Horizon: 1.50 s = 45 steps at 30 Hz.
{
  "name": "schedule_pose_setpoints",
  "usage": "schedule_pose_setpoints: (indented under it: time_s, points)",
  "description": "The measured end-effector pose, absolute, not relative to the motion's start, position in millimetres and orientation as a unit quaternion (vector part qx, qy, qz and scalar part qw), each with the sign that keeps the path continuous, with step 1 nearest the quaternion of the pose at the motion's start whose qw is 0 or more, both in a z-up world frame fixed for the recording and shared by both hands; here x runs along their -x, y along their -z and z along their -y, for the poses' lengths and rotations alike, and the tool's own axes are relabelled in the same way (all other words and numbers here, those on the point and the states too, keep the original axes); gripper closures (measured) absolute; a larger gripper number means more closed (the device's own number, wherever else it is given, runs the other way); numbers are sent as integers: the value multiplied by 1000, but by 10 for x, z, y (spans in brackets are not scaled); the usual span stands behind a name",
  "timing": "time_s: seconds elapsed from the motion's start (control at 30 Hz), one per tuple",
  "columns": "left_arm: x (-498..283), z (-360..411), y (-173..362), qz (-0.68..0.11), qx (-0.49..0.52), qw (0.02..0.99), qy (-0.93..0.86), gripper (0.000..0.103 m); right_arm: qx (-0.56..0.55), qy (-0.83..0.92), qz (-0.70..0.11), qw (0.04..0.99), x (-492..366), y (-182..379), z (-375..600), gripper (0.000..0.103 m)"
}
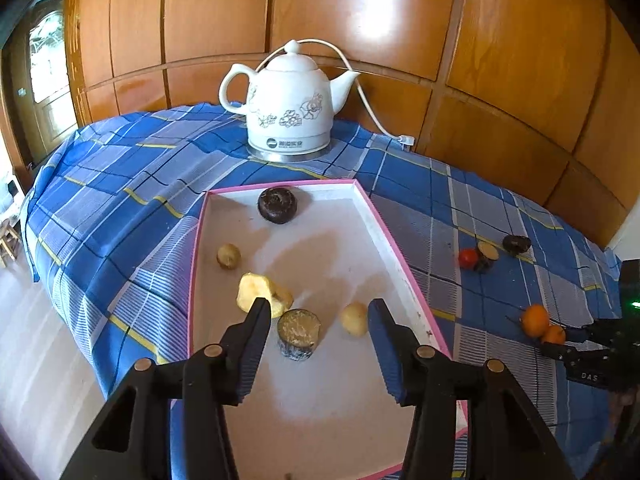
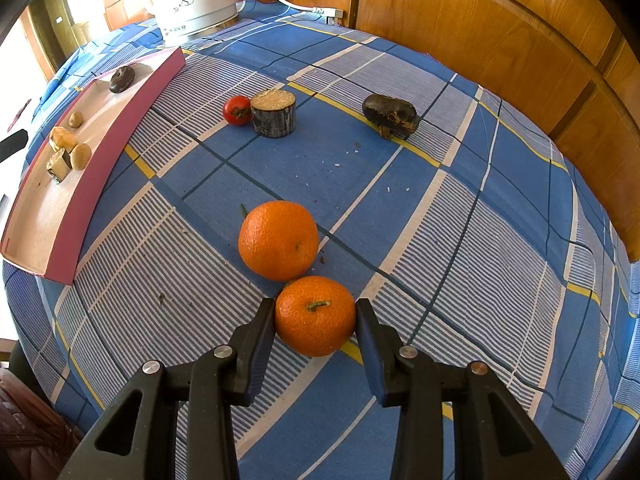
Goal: Organize fruits
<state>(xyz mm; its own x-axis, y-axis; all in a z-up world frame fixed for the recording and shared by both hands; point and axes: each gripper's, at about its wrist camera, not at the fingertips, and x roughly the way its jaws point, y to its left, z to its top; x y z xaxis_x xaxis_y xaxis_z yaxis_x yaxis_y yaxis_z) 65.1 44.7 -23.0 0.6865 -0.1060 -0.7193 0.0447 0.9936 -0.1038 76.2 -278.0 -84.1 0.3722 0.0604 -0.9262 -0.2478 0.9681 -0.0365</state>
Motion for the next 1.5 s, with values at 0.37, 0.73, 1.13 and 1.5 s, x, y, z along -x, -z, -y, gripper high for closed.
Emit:
schedule_pose_setpoints:
  time_s: [0.37,0.73,1.13,1.5]
  points:
    - [-530,-612,259,-374,29,927,28,34,77,-88,-569,814,-718,898,2771,63]
    - [-475,-681,270,-363,21,931,15,23,48,-96,-574,812,-617,798,2771,63]
    - [-417,-826,323,-372,40,927,18,23,44,-162,-568,806,-415,692,2375,63]
    - [-405,-920,320,-367,51,929,14,23,42,-243,-542,803,-457,432,1654,63]
